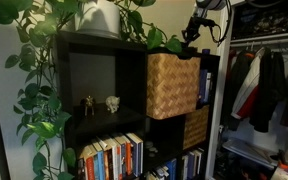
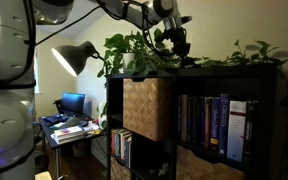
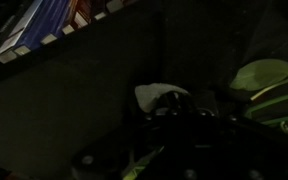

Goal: Pull out the top brown basket then remove the black sock from the basket and close push in the brown basket

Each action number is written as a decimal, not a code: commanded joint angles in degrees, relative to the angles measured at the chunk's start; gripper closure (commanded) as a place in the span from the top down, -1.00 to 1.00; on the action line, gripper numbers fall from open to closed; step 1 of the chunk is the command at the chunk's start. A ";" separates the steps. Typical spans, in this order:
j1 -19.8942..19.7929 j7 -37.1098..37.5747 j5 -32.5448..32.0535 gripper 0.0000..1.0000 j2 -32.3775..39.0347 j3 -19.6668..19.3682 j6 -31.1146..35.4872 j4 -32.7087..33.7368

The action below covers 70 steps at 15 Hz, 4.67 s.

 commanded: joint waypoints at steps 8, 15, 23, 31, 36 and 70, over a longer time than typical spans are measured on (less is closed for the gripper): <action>1.83 -6.17 3.80 0.66 -14.32 -1.50 12.89 -20.50; 4.29 -3.76 5.72 1.00 -17.43 0.61 0.61 -17.57; 6.95 0.86 8.60 0.96 -27.31 4.43 -8.45 -23.96; 6.49 6.80 12.88 -0.33 -37.52 6.61 -3.37 -41.67; 6.05 8.60 14.36 -0.90 -38.39 7.25 10.34 -51.60; 11.30 -2.27 18.56 -0.91 -18.96 3.84 47.74 -52.88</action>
